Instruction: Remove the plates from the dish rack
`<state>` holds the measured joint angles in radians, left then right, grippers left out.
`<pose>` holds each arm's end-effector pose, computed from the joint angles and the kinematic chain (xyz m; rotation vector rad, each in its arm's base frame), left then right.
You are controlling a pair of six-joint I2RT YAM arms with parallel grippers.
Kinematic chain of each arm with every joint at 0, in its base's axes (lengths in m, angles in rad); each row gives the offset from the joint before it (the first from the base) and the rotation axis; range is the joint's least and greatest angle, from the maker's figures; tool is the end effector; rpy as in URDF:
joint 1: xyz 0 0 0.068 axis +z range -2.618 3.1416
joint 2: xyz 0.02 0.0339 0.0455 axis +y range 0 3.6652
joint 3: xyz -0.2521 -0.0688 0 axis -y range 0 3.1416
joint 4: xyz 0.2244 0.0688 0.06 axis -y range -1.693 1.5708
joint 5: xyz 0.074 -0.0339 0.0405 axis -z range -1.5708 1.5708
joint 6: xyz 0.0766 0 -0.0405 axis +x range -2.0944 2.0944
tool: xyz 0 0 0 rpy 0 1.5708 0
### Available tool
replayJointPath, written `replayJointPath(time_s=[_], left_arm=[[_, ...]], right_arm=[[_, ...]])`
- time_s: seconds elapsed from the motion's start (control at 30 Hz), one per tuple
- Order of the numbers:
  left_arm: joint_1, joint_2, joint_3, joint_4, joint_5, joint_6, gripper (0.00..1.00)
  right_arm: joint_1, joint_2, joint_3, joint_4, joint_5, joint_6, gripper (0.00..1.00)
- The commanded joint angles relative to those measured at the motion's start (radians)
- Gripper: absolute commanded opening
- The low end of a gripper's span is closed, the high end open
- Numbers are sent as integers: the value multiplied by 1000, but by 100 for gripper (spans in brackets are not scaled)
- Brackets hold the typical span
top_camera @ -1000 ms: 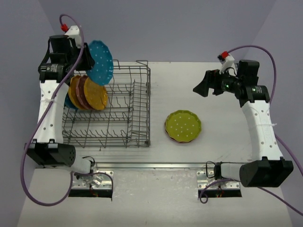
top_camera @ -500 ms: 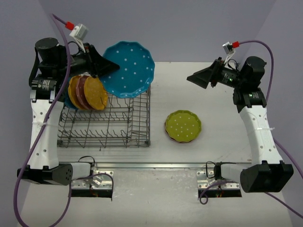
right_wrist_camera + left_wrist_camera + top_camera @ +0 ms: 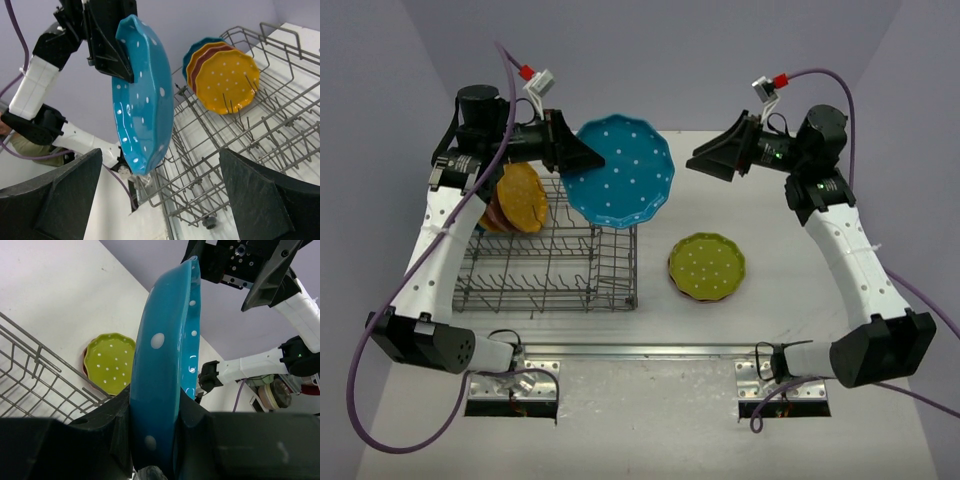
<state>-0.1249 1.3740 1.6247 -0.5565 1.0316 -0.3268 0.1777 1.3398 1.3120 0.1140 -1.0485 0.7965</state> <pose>0.2709 -0.1003 0.4404 0.5519 1.8299 -1.2650 0.2836 0.1184 0.4223 -0.4370 1.6900 1.5081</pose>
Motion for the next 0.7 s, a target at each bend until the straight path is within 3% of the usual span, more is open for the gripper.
replayJointPath(time_s=[0.0,0.23,0.3,0.37,0.4,0.43,0.47,0.5,0.57,0.6,0.63,0.67], left_arm=[[-17,4,-17,143,86,-62,0],[-28,30,-46,180,108,-89,0],[-31,35,-47,187,106,-92,0],[-32,40,-51,188,101,-92,0],[-32,40,-53,188,96,-91,0],[-32,40,-54,188,89,-89,0],[-32,40,-54,184,81,-89,1],[-32,40,-54,182,72,-87,5],[-32,39,-51,165,40,-82,30],[-31,40,-50,162,24,-80,54],[-30,38,-46,151,5,-75,90],[-30,37,-41,142,-9,-67,100]], right_arm=[[79,65,76,-77,57,-116,99],[161,149,112,-71,66,-102,98],[176,171,119,-57,63,-93,86],[178,188,115,-27,44,-64,69],[178,189,116,-24,45,-63,51],[178,190,118,-37,52,-71,17],[178,185,119,-57,64,-82,2],[178,184,119,-72,74,-90,0],[170,171,111,-89,66,-97,0],[161,161,104,-91,59,-95,0],[143,143,92,-92,47,-87,0],[126,138,83,-92,35,-83,0]])
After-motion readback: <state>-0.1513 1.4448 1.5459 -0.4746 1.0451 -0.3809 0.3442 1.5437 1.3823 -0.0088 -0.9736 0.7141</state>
